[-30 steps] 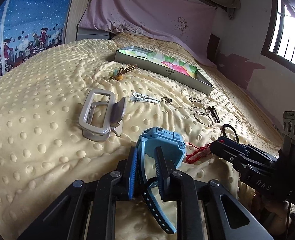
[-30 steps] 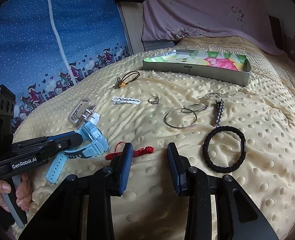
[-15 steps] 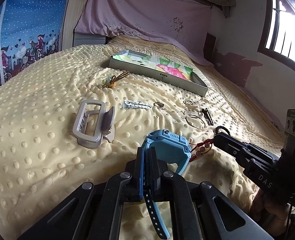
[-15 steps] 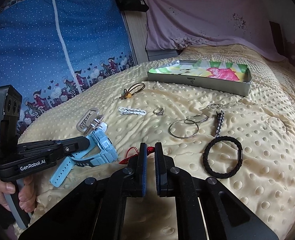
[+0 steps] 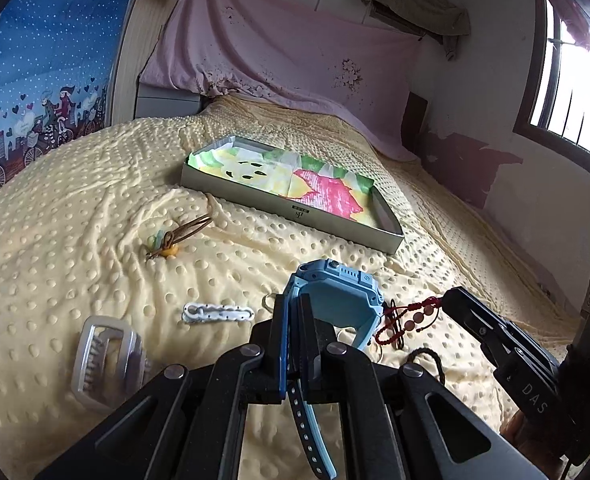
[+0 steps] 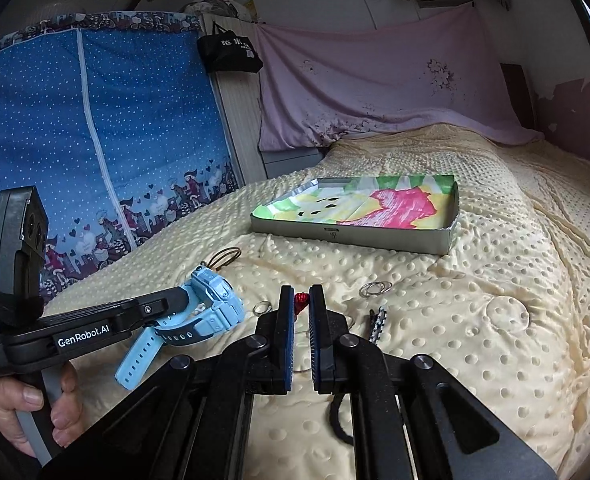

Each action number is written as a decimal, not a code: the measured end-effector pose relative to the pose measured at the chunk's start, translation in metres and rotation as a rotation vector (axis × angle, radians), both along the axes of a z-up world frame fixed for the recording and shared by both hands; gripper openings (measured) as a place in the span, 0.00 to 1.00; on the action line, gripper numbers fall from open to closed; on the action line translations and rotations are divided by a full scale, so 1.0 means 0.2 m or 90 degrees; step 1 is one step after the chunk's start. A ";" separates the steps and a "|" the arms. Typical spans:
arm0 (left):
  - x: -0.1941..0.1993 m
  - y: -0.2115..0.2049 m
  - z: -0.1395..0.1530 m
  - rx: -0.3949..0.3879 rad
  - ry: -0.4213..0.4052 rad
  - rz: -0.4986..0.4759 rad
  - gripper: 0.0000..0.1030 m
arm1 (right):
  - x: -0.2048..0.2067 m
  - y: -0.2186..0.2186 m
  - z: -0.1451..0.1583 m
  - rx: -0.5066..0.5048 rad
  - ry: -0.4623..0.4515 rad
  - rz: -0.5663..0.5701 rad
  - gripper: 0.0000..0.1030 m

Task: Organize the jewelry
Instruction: 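Carry both items into the tin tray and open both grippers, then withdraw both grippers from the tray back over the remaining jewelry, then grasp the silver hoop earrings with the left gripper while the right gripper grasps the black hair tie, then carry the hoops and hair tie into the tin tray and open both grippers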

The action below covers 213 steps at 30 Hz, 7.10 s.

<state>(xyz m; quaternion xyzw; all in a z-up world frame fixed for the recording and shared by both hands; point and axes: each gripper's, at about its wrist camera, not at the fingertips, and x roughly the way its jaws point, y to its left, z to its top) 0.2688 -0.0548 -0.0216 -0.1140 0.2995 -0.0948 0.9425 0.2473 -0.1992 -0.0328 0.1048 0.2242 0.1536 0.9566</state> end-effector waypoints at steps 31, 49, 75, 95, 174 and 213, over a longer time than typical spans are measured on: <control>1.13 -0.36 -0.08 0.057 0.046 0.019 0.06 | 1.18 -0.30 -0.19 -0.020 0.113 -0.085 0.07; 1.02 -0.31 -0.07 0.037 0.015 0.053 0.66 | 1.07 -0.35 -0.18 -0.021 0.097 -0.109 0.33; 0.20 -0.17 0.07 0.050 -0.056 0.081 0.99 | 0.26 -0.45 0.01 -0.003 -0.003 -0.163 0.90; -0.10 -0.05 -0.03 0.089 -0.033 0.002 0.99 | -0.10 -0.33 -0.06 -0.049 0.031 -0.114 0.92; 1.05 -0.02 0.12 -0.074 -0.037 0.005 0.02 | 1.06 -0.26 -0.05 0.013 0.070 -0.110 0.05; 1.13 -0.07 -0.13 -0.007 0.100 0.031 0.03 | 1.18 -0.22 -0.24 -0.026 0.161 -0.124 0.28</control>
